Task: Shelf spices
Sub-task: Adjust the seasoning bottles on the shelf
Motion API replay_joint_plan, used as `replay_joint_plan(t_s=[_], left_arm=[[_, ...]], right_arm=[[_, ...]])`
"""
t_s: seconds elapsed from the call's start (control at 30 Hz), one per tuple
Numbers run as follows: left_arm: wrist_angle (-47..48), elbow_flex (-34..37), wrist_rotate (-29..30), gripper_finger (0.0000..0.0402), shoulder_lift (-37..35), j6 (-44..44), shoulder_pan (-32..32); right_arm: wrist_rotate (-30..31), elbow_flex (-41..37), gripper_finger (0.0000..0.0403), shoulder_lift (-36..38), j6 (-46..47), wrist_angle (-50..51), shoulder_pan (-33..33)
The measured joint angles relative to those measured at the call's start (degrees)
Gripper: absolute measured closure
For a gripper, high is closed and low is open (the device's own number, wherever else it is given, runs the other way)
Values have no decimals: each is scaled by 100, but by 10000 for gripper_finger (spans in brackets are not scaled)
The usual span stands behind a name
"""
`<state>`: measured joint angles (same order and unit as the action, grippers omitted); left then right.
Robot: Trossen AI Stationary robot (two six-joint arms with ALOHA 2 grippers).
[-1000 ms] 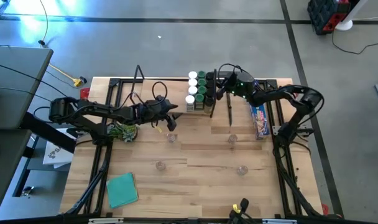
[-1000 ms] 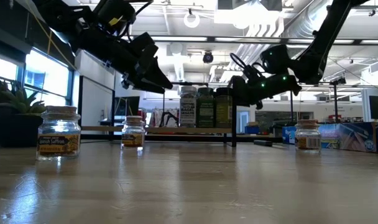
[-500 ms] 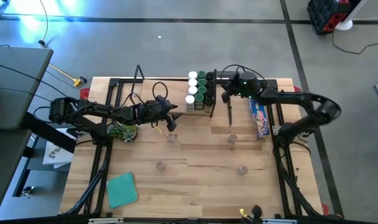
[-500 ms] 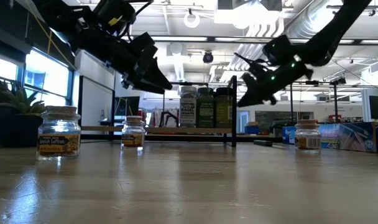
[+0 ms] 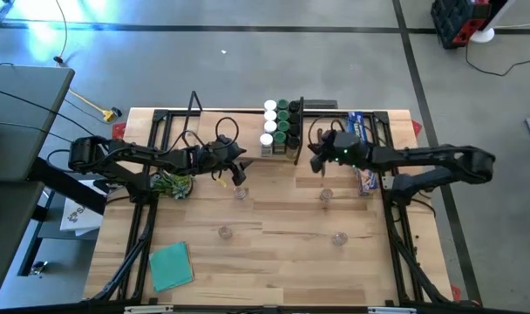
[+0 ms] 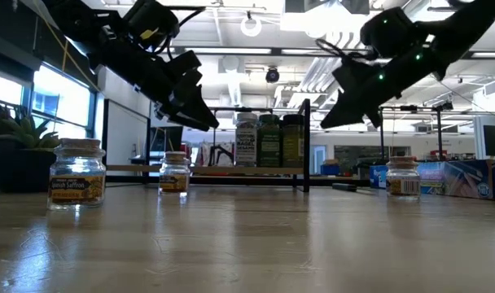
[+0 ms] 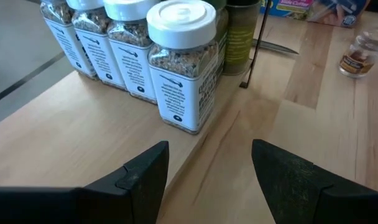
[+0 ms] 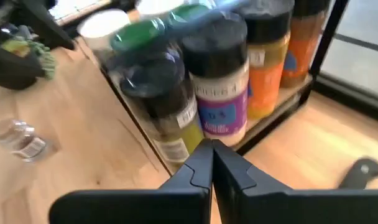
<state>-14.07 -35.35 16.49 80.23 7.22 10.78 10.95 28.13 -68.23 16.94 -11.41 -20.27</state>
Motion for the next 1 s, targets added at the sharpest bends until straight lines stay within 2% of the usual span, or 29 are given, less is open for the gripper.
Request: replay_joint_plan(t_s=[0.13, 0.3, 0.43, 0.63, 0.83, 1.0], left_arm=[[13, 0, 1, 177, 0, -1, 0], [27, 0, 0, 177, 0, -123, 0], [19, 0, -5, 177, 0, -149, -2], [14, 0, -18, 177, 0, -213, 0], [-17, 0, -564, 178, 8, -385, 67], [-437, -4, -952, 212, 308, -450, 266]], right_arm=[[254, -95, 403, -575, 255, -614, 83], [169, -5, 403, -1274, 253, -1350, 81], [76, 106, 403, -1536, 234, -1432, 81], [87, 109, 403, -1523, 203, -1476, 77], [538, 111, 403, -1351, 84, -1257, 77], [769, 112, 403, -803, 128, -709, 180]])
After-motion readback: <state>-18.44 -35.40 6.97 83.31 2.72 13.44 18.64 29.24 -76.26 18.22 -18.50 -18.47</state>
